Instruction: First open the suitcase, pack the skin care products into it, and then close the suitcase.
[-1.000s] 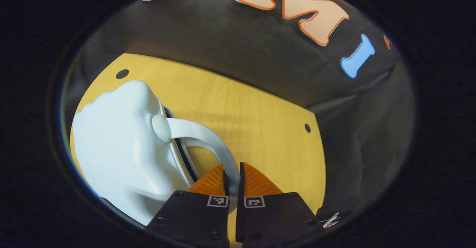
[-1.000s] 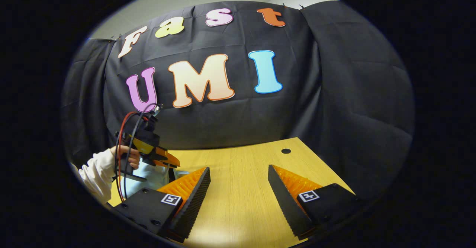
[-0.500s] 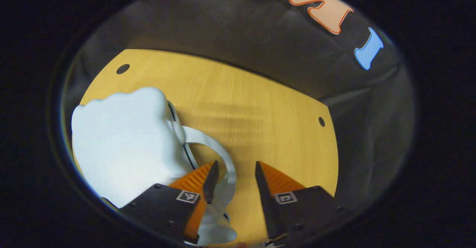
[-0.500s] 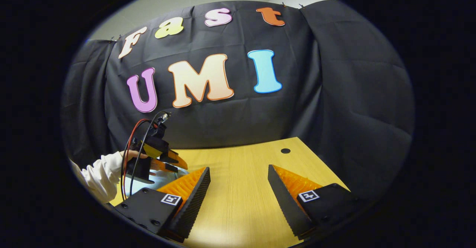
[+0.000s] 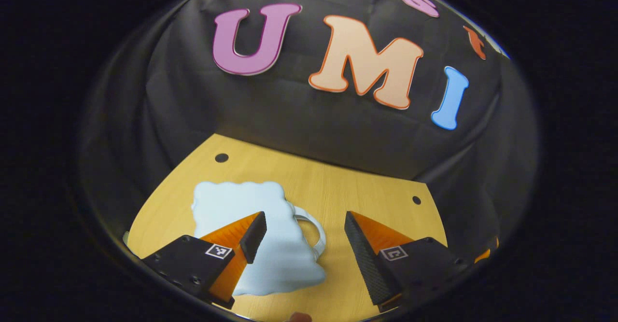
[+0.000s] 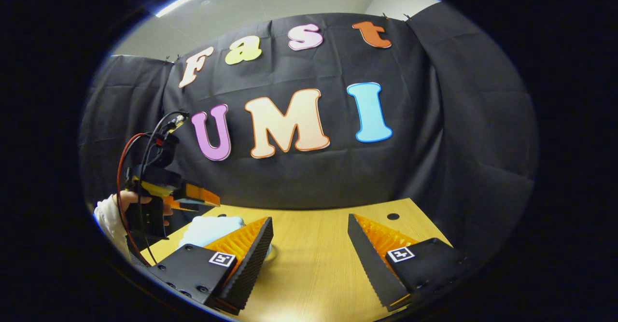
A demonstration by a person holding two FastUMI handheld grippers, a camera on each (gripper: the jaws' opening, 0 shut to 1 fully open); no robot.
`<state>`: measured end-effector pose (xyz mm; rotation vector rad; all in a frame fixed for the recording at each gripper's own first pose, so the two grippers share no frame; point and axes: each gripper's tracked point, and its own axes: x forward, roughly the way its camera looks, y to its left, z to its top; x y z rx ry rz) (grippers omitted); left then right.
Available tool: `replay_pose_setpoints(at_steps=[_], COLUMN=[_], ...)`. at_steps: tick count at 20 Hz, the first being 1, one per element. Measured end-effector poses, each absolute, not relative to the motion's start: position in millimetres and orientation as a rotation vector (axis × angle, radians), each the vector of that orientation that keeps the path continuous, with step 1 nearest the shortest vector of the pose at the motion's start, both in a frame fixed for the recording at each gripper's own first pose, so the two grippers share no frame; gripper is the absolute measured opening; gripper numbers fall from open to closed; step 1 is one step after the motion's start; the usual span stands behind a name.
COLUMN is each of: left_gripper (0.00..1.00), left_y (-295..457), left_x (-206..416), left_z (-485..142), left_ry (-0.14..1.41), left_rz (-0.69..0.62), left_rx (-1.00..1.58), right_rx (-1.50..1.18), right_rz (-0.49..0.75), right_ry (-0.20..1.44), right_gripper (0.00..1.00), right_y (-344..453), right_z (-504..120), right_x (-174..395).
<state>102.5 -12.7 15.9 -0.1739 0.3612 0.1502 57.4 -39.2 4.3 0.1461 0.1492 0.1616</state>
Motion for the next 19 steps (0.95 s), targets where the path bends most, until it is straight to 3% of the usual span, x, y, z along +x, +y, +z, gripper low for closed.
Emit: replay_pose_setpoints(at_steps=[5, 6, 7, 11, 19], left_gripper=[0.95, 0.92, 0.95, 0.95, 0.95], left_y=[-26, -27, -31, -53, -53], left_x=[46, 39, 35, 27, 26], left_z=[22, 23, 19, 12, 2], left_ry=[0.215, 0.187, 0.181, 0.209, 0.262], left_rz=[0.126, 0.134, 0.131, 0.037, 0.040], left_rx=[-0.175, -0.175, -0.182, -0.170, -0.150], right_rx=[0.144, 0.143, 0.143, 0.140, 0.141], right_rz=[0.172, 0.169, 0.161, 0.127, 0.075], right_ry=[0.063, 0.048, 0.040, 0.028, 0.010], right_gripper=[0.94, 0.98, 0.98, 0.98, 0.98], right_y=[-38, -39, -41, -51, -66], right_z=[30, 33, 35, 38, 43], right_x=[46, 43, 41, 31, 14])
